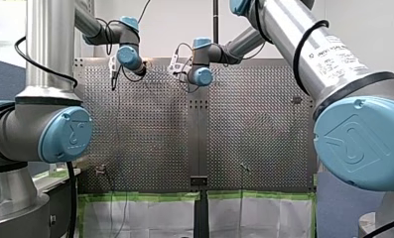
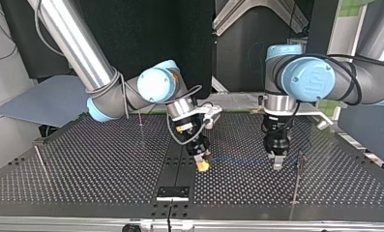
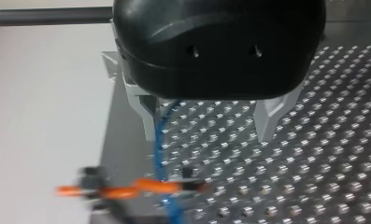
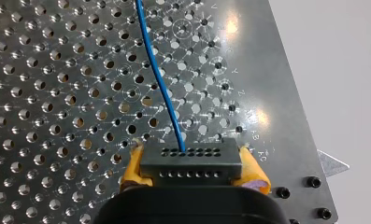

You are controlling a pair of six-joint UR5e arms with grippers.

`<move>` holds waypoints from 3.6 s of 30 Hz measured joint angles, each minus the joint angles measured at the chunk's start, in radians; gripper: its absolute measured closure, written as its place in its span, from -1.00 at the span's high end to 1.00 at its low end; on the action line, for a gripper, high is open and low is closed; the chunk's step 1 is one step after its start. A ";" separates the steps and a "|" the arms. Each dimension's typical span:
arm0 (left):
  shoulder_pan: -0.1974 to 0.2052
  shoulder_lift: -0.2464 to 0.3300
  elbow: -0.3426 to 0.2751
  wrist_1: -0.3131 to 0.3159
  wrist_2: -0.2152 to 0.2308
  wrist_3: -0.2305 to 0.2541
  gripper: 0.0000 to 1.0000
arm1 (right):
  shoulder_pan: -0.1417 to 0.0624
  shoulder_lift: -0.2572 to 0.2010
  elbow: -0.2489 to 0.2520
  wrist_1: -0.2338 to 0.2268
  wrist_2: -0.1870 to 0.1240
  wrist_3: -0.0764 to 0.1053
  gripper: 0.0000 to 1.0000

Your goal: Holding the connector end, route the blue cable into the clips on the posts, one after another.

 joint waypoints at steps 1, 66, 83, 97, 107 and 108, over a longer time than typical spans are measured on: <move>0.000 0.000 0.006 0.000 -0.002 0.000 1.00 | 0.000 0.000 0.000 0.000 0.000 0.000 -1.00; 0.025 -0.002 0.031 0.024 0.022 -0.007 -1.00 | -0.010 0.000 0.021 0.004 0.001 0.000 -1.00; -0.038 -0.099 0.031 0.025 0.031 -0.024 -1.00 | -0.037 0.001 0.124 -0.002 0.006 -0.012 -1.00; -0.097 -0.167 0.029 0.014 0.017 -0.031 -1.00 | -0.064 0.006 0.205 -0.008 0.017 -0.033 -1.00; -0.141 -0.231 0.029 0.020 -0.010 -0.021 -1.00 | -0.075 0.041 0.262 -0.013 0.025 -0.053 -1.00; -0.144 -0.233 0.029 0.022 -0.016 -0.021 -1.00 | -0.076 0.045 0.268 -0.016 0.026 -0.055 -1.00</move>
